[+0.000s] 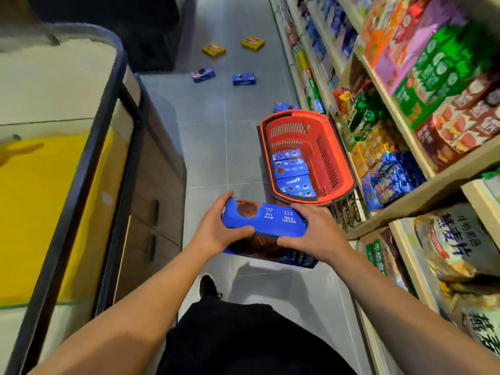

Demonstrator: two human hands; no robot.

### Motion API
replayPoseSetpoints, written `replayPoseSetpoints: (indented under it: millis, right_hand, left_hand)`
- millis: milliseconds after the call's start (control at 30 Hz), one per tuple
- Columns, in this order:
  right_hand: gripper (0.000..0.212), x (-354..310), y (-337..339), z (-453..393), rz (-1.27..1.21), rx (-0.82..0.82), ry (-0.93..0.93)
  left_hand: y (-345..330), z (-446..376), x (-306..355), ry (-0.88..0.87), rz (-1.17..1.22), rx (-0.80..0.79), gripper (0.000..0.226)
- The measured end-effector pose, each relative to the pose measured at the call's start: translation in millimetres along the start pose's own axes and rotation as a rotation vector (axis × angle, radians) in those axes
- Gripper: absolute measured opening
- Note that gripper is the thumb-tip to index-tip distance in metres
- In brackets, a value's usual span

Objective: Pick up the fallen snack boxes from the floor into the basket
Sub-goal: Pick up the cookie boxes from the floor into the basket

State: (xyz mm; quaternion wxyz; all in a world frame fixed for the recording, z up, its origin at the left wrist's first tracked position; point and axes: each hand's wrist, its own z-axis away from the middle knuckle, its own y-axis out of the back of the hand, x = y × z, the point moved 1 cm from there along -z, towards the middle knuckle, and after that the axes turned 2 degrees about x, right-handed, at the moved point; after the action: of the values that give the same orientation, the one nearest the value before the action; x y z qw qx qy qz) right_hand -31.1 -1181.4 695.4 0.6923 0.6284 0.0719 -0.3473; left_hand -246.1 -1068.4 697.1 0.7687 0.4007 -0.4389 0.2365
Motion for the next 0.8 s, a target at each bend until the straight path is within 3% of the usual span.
replayPoseSetpoints:
  millis: [233,400,467,633,733,800]
  right_hand:
    - [0.105,-58,-30,-57,-0.124,0.041,-0.061]
    - [0.113,-77,-40,-78,-0.579,0.255,-0.336]
    - [0.115,-78,-42,-89,-0.768,0.257,-0.436]
    - [0.078,-85,-44,-142,-0.95,0.152,-0.485]
    - [0.103,-83,-42,-184,-0.965,0.184,-0.506]
    - [0.099,-78,-40,-216,-0.961,0.182,-0.496]
  left_hand:
    - [81,-63,-16,-0.043,-0.133,-0.017,0.099]
    - [128,-114,-28,-0.01,-0.148,-0.048,0.086]
    - [140,-133,-30,0.015,-0.113,-0.064,0.089]
    - [152,-197,-20,0.085,0.014,-0.11,0.1]
    - [154,-236,-10,0.09,0.01,-0.133,0.102]
    - [156,-269,-3,0.098,-0.008,-0.136,0.106]
